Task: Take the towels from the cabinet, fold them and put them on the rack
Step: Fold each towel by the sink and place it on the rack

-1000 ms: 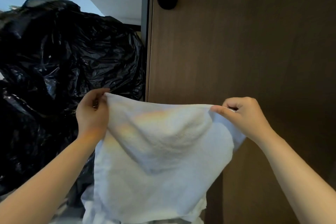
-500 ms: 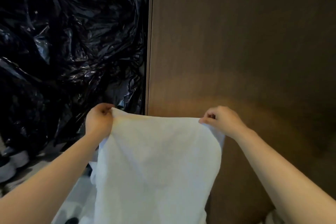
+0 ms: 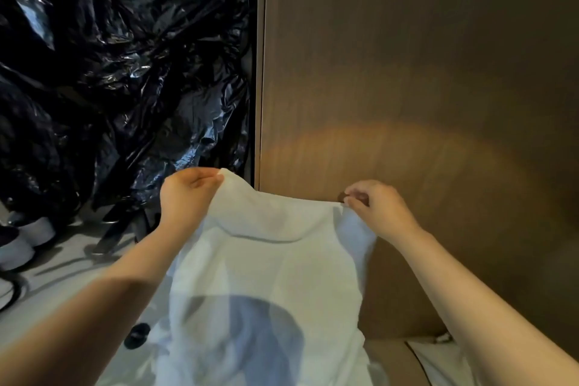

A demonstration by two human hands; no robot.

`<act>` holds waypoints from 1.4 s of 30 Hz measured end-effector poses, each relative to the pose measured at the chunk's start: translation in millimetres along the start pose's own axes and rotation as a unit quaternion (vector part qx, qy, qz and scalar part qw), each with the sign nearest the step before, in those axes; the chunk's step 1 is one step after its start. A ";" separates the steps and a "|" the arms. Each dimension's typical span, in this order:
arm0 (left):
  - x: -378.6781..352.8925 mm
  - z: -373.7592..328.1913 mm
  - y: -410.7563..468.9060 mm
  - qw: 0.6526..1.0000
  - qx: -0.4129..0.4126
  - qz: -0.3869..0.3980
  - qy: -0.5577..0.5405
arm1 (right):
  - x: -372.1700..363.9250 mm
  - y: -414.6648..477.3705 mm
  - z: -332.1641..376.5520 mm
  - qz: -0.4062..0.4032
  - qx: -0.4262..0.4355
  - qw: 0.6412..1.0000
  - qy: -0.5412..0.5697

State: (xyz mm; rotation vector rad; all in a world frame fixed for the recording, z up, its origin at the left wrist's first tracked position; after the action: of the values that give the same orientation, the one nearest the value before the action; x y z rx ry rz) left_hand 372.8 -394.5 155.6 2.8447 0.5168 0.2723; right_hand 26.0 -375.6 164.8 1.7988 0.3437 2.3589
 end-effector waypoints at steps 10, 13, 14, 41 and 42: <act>-23.3 -58.7 -64.3 0.990 -0.059 0.095 -0.090 | 16.7 -33.1 111.9 0.040 0.091 0.955 0.280; -30.1 -63.4 -76.9 0.984 -0.066 0.120 -0.116 | 9.3 -41.0 117.5 0.052 0.105 0.944 0.308; -32.2 -64.0 -80.1 0.982 -0.065 0.128 -0.127 | 7.9 -42.7 117.1 0.049 0.104 0.942 0.315; -28.5 -65.9 -119.7 0.970 -0.127 0.174 -0.117 | 36.2 -64.1 114.8 -0.028 0.066 0.912 0.404; -27.7 -66.2 -122.0 0.971 -0.135 0.168 -0.108 | 38.2 -64.0 113.2 -0.032 0.062 0.911 0.406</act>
State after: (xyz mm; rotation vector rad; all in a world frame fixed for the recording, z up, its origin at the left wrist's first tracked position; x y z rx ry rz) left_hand 293.3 -280.7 182.7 2.6350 -0.0467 0.0783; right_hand 123.9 -294.3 211.3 0.7120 0.6356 2.9688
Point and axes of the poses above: each hand's wrist, its own y-axis towards the middle knuckle, its own x-axis out of the back of the hand, z = x × y, the point moved 9 cm from there along y, towards the middle knuckle, and after that the axes turned 9 degrees about -y, right-handed, at the moved point
